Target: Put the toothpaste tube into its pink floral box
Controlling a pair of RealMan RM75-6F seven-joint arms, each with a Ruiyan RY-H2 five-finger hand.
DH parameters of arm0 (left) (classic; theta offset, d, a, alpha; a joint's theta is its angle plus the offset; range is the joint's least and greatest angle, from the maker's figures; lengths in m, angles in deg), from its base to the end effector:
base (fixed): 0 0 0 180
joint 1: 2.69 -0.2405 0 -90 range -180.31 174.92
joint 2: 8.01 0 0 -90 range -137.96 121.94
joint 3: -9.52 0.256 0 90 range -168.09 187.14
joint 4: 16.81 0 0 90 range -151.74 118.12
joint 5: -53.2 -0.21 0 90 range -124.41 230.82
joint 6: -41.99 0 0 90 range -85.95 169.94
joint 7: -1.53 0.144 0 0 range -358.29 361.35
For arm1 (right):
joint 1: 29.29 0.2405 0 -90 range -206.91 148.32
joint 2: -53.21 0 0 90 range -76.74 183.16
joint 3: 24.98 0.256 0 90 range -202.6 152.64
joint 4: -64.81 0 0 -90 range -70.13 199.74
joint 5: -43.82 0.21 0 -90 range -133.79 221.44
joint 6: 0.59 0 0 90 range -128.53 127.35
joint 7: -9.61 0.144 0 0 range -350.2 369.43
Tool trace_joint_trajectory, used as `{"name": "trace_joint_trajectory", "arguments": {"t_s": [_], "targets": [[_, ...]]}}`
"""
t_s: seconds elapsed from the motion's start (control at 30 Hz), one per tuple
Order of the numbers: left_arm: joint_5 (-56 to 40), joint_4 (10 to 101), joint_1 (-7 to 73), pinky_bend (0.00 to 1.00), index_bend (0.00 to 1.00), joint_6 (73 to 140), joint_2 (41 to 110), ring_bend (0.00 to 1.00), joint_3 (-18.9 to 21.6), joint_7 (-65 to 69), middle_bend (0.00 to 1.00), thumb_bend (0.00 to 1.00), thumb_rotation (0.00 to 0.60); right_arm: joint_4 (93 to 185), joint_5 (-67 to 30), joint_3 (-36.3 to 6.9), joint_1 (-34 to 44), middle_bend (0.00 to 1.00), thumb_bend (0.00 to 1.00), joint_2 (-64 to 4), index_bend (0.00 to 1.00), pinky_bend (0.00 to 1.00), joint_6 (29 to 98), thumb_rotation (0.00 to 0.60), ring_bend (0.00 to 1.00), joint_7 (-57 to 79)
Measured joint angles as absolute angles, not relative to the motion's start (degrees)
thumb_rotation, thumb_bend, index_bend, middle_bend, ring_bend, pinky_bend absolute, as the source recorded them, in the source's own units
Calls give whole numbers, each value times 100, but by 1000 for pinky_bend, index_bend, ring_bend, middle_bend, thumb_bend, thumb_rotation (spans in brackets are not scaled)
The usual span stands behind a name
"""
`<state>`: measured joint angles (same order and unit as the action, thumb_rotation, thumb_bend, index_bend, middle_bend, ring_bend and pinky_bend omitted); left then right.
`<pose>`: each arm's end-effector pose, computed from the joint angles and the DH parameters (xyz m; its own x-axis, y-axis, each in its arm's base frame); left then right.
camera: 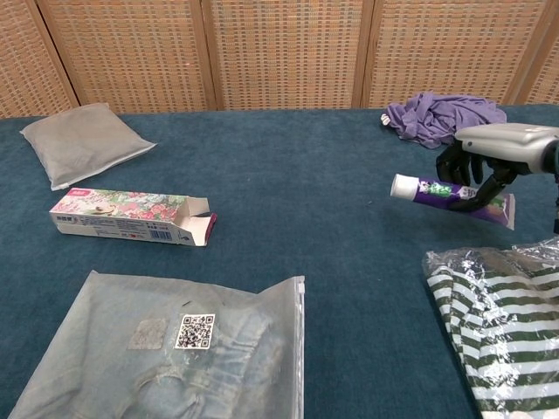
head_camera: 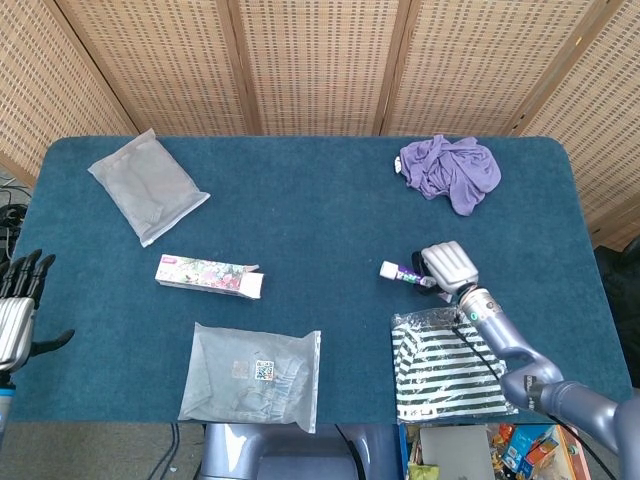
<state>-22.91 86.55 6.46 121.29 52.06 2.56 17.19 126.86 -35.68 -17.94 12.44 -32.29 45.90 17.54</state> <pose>-0.2825 0.2128 0.1670 0.5033 0.0394 0.8632 0.8618 0.0495 -0.5048 -0.2360 -0.3904 0.0245 0.4929 -0.2944 0.8188 -0.8549 -0.3391 0.3926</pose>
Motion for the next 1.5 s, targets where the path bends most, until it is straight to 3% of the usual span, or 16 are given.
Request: {"name": "trace_joint_trajectory", "arguments": {"t_s": [0.27,0.6,0.87,1.0,1.07,1.2,1.37,1.5], "targets": [[-2513,7856,1523,0,0,10948,5375,0,127,1435,0,152,600,13600,-3823,-1821,1084,631,577,-2450,638,450,5024,600,489,1825],[-3059,5217,3185,0,0,9045,6898,0,168,-208,0,151,600,14558,-3718,-1854,925,630,597,-1724,638,450,5207,600,489,1045],[-3267,4408,3914,6,0,8429,7636,0,338,-882,0,152,600,14792,-3538,-1827,912,631,602,-1559,638,451,5180,600,489,701],[-3328,4287,4038,67,0,8376,7755,2,449,-905,1,152,600,14900,-3478,-1801,920,631,611,-1491,638,451,5178,600,489,596],[-3316,4235,4060,146,54,8383,7818,54,464,-873,54,152,600,14939,-3454,-1786,924,631,612,-1470,638,451,5181,600,489,563],[-3276,4136,4106,326,274,8381,7936,258,514,-838,285,152,600,15010,-3424,-1769,930,631,615,-1431,638,450,5191,600,489,494],[-3230,4029,4138,402,371,8370,8085,335,587,-712,366,151,600,15100,-3411,-1760,928,631,629,-1365,638,450,5217,600,489,418],[-3205,3986,4138,479,512,8474,8157,442,606,-645,498,152,600,15193,-3405,-1749,920,631,638,-1288,638,450,5244,600,489,384]]}}
